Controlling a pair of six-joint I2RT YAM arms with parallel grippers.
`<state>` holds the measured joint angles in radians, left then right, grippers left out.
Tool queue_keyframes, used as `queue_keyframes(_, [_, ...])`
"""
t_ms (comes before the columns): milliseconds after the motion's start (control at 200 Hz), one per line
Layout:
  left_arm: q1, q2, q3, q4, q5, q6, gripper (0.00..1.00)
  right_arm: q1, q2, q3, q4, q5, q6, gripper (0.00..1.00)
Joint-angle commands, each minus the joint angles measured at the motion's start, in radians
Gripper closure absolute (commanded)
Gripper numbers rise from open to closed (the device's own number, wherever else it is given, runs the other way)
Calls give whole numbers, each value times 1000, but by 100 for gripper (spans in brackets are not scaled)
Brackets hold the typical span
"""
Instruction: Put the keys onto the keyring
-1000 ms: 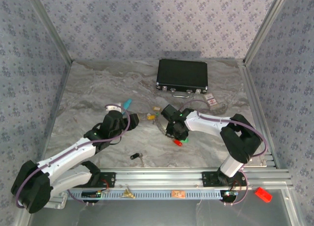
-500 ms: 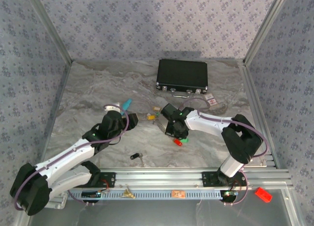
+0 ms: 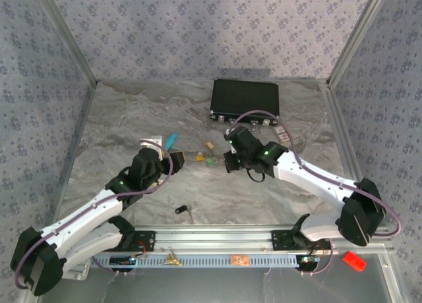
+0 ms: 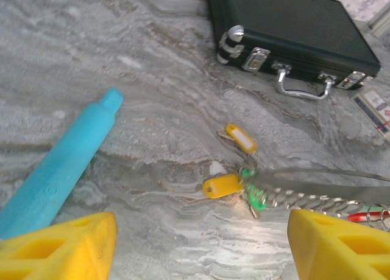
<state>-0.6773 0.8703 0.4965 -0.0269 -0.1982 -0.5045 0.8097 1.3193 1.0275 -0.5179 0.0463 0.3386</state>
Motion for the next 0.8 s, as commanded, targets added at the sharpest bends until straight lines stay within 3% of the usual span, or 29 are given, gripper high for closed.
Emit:
queue_keyframes(0, [-10,-13,62,73,53,173,28,-14,-63,-4,125,-100,-291,100])
queue_keyframes(255, [-10,14,62,155,256,496,43,-61,-171,-108,270,-281,-516,100])
queue_keyframes(480, [-9,66,27,279,460,675,57,-97,-193,-129,269,-403,-636,100])
queue_keyframes(795, [-17,269,78,409,711,706,66,-110,-142,-82,192,-514,-679,100])
